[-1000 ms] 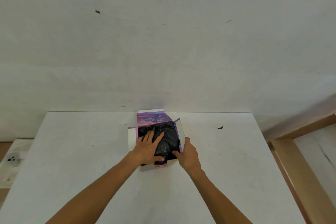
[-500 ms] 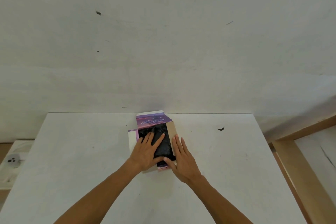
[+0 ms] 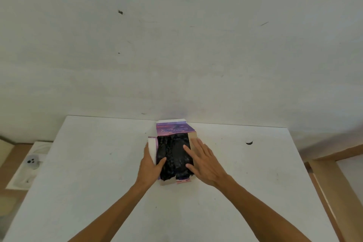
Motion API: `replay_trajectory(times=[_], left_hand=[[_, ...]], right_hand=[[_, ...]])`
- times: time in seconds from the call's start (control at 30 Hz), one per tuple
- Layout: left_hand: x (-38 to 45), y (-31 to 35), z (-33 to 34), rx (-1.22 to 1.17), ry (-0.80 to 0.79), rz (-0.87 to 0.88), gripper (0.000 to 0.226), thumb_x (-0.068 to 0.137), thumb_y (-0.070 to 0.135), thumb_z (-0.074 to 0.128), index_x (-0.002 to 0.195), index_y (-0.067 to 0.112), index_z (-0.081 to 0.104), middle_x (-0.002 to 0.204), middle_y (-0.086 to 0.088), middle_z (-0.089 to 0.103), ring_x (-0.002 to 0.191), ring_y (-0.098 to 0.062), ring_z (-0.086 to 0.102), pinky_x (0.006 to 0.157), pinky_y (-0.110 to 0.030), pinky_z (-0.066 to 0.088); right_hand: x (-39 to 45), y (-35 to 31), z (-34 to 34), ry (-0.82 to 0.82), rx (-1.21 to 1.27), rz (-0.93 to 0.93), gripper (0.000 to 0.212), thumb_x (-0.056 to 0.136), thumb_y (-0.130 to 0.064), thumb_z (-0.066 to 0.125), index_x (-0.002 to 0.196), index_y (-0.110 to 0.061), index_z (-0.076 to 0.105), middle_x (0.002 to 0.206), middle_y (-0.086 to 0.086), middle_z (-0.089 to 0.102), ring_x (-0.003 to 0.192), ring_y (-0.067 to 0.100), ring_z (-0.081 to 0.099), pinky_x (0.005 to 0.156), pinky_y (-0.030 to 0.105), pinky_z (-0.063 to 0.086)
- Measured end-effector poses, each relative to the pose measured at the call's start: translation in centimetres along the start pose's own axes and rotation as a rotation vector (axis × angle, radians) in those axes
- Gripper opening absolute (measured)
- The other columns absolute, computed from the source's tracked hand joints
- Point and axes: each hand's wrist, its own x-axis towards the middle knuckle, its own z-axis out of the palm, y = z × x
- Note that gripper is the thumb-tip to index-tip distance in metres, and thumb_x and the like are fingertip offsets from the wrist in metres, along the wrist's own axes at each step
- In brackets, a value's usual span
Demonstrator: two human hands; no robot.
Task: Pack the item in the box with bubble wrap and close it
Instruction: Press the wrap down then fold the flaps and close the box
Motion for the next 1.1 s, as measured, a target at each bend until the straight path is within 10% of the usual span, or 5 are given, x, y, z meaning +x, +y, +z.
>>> replay_trajectory(times=[0.13, 0.3, 0.63, 0.83, 1.1], left_hand=[[-0.7, 1.4, 0.5, -0.029, -0.122, 0.118, 0.078, 0.099, 0.03, 0.058, 0.158, 0.023, 0.008, 0.163, 0.0, 0.021, 0.147, -0.022, 0.027, 0.114, -0.034, 0.034], [-1.4, 0.0, 0.1, 0.366, -0.302, 0.361, 0.08, 0.091, 0.076, 0.027, 0.151, 0.047, -0.018, 0.159, 0.014, -0.033, 0.151, -0.013, -0.013, 0.12, -0.04, 0.024], [1.3, -0.7, -2.4, 0.882, -0.37, 0.6, 0.088, 0.085, 0.085, 0.03, 0.152, 0.048, -0.012, 0.162, 0.013, -0.023, 0.148, -0.019, -0.026, 0.119, -0.051, 0.028], [2.3, 0.5, -3.1, 0.966, -0.395, 0.67, 0.095, 0.077, 0.092, 0.033, 0.155, 0.045, 0.003, 0.164, 0.008, -0.017, 0.148, -0.017, -0.027, 0.122, -0.046, -0.002], [3.5, 1.9, -3.6, 0.973, -0.51, 0.583, 0.105, 0.069, 0.086, 0.05, 0.155, 0.041, 0.012, 0.162, 0.011, -0.022, 0.147, -0.008, -0.023, 0.119, -0.045, 0.023]], right_hand=[[0.7, -0.9, 1.0, -0.115, -0.137, -0.105, 0.056, 0.104, -0.045, 0.012, 0.158, -0.037, -0.003, 0.167, 0.001, -0.013, 0.151, 0.027, -0.019, 0.119, 0.057, -0.009], [1.1, -0.8, 0.9, -0.172, -0.169, -0.095, 0.06, 0.101, -0.047, 0.007, 0.159, -0.034, 0.002, 0.167, 0.001, -0.007, 0.15, 0.03, -0.021, 0.119, 0.062, -0.007], [1.1, -0.9, 0.5, -0.211, -0.163, -0.089, 0.062, 0.101, -0.057, 0.009, 0.159, -0.035, 0.001, 0.168, 0.0, -0.002, 0.152, 0.028, -0.015, 0.115, 0.063, -0.017], [2.1, 0.5, -0.8, -0.291, -0.213, -0.198, 0.073, 0.096, -0.07, 0.025, 0.158, -0.038, 0.004, 0.168, 0.002, 0.004, 0.153, 0.03, 0.001, 0.119, 0.063, -0.006], [2.6, -0.1, -1.1, -0.225, -0.183, -0.179, 0.067, 0.097, -0.06, 0.04, 0.156, -0.033, 0.026, 0.164, 0.005, 0.025, 0.148, 0.03, 0.023, 0.118, 0.061, 0.006]])
